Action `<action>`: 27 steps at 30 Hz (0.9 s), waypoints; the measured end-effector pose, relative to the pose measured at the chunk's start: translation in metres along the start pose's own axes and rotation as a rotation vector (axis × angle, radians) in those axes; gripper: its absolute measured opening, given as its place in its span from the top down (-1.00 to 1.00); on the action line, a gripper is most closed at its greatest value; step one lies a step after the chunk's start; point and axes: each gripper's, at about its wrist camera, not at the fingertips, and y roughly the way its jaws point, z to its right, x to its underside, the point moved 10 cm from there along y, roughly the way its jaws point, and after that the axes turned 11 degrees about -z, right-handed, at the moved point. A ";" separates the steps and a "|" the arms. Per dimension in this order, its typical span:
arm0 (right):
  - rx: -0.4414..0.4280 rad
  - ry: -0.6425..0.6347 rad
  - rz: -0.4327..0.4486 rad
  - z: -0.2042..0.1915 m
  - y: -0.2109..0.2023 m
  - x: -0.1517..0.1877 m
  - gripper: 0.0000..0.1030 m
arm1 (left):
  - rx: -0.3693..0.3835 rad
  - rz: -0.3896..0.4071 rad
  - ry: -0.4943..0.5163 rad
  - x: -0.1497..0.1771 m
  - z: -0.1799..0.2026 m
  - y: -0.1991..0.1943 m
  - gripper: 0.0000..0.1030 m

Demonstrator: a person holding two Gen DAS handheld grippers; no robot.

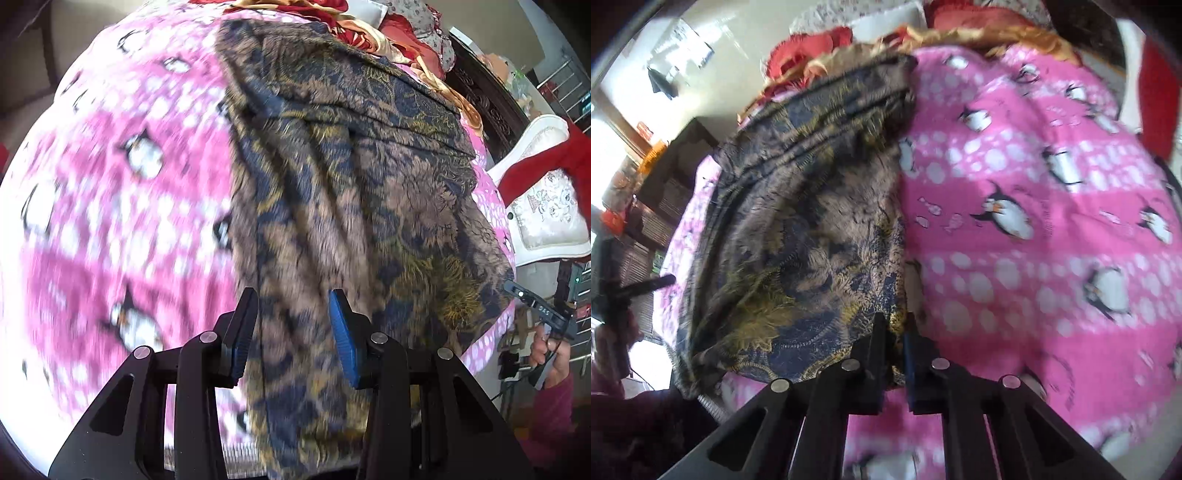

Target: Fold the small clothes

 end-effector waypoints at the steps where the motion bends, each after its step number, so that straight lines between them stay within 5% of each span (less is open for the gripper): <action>1: -0.002 0.014 0.001 0.006 -0.007 0.008 0.87 | -0.003 -0.002 0.000 0.006 -0.002 -0.001 0.17; 6: 0.023 0.228 0.033 0.064 -0.020 0.032 0.96 | -0.009 -0.024 -0.021 0.031 -0.009 0.004 0.08; 8: -0.063 0.293 0.073 0.071 -0.025 0.039 0.90 | 0.004 -0.018 -0.040 0.040 -0.010 0.002 0.08; 10: -0.111 0.270 0.099 0.062 -0.028 0.043 0.59 | 0.004 -0.018 -0.053 0.048 -0.012 0.002 0.08; 11: -0.103 0.238 0.102 0.055 -0.027 0.046 0.05 | 0.000 -0.026 -0.059 0.053 -0.013 0.004 0.08; 12: -0.094 0.215 0.101 0.049 -0.025 0.049 -0.30 | 0.002 -0.039 -0.068 0.059 -0.015 0.006 0.08; 22: -0.137 0.186 0.109 0.022 -0.014 0.044 -0.31 | 0.005 -0.168 -0.091 0.110 -0.006 0.036 0.08; 25: -0.137 0.200 0.110 0.026 -0.013 0.044 -0.31 | 0.013 -0.155 -0.095 0.110 -0.001 0.042 -0.17; 27: -0.146 0.211 0.115 0.027 -0.014 0.043 -0.31 | 0.008 -0.164 -0.054 0.111 0.008 0.042 -0.16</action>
